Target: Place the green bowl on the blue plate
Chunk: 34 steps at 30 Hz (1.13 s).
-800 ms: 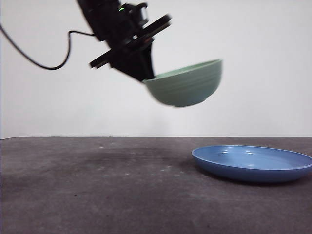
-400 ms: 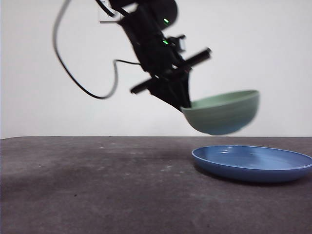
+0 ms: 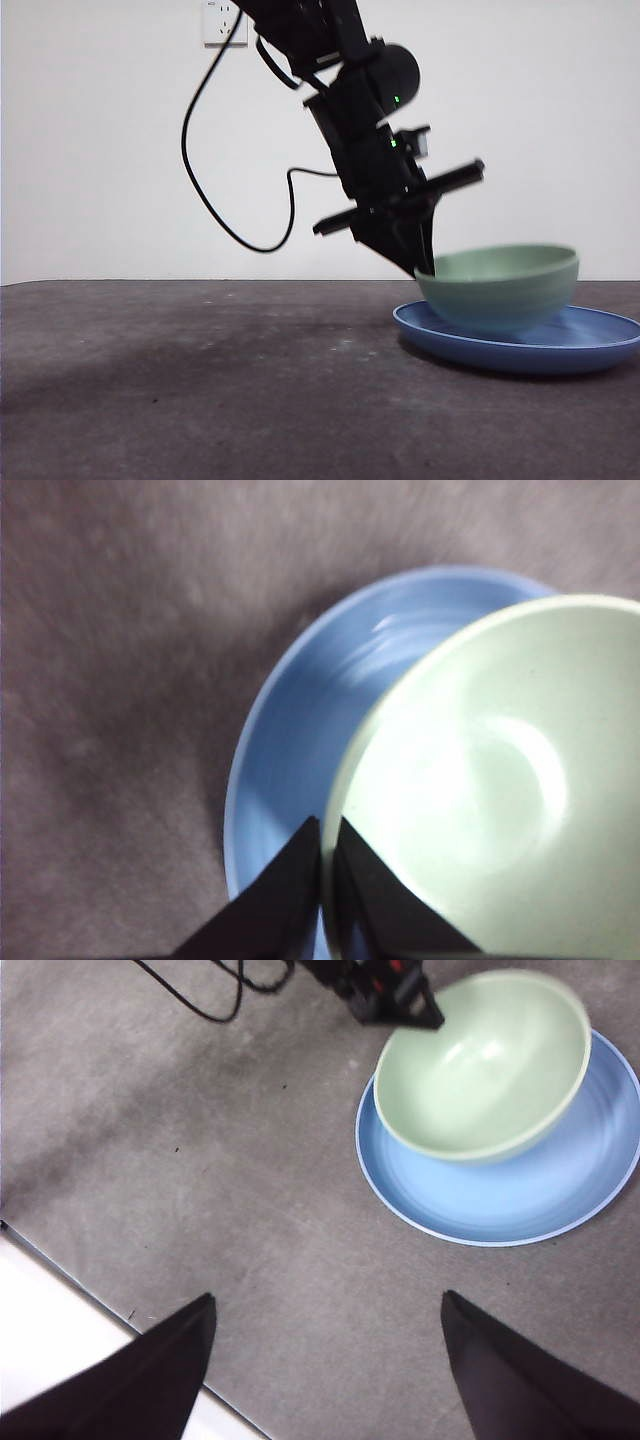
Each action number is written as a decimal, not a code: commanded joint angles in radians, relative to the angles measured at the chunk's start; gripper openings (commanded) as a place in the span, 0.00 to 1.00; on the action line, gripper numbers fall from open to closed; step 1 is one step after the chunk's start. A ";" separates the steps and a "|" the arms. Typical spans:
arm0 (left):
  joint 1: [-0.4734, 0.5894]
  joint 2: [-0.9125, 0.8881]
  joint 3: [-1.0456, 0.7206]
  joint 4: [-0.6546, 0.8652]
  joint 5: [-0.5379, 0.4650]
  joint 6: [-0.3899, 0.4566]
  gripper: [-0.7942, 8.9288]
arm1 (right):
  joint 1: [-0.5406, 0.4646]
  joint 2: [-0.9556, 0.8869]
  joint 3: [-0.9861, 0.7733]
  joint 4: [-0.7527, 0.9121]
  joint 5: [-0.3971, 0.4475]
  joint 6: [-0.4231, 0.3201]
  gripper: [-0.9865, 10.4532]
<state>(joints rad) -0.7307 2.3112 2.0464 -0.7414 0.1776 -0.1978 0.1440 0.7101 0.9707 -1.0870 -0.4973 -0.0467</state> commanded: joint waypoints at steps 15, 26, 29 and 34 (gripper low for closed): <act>-0.029 0.049 0.034 -0.026 -0.004 0.021 0.31 | 0.003 0.000 0.020 0.010 0.000 0.010 0.40; -0.020 -0.011 0.045 -0.054 -0.003 0.021 0.34 | 0.003 0.000 0.020 0.010 0.002 0.010 0.40; -0.008 -0.064 0.045 -0.071 -0.003 0.024 0.34 | 0.003 0.000 0.020 0.010 0.010 0.010 0.40; 0.028 -0.183 0.045 -0.079 -0.003 0.024 0.34 | 0.003 0.000 0.020 0.009 0.034 0.010 0.40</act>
<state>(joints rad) -0.7010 2.1380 2.0575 -0.8257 0.1780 -0.1909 0.1440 0.7071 0.9707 -1.0870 -0.4667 -0.0448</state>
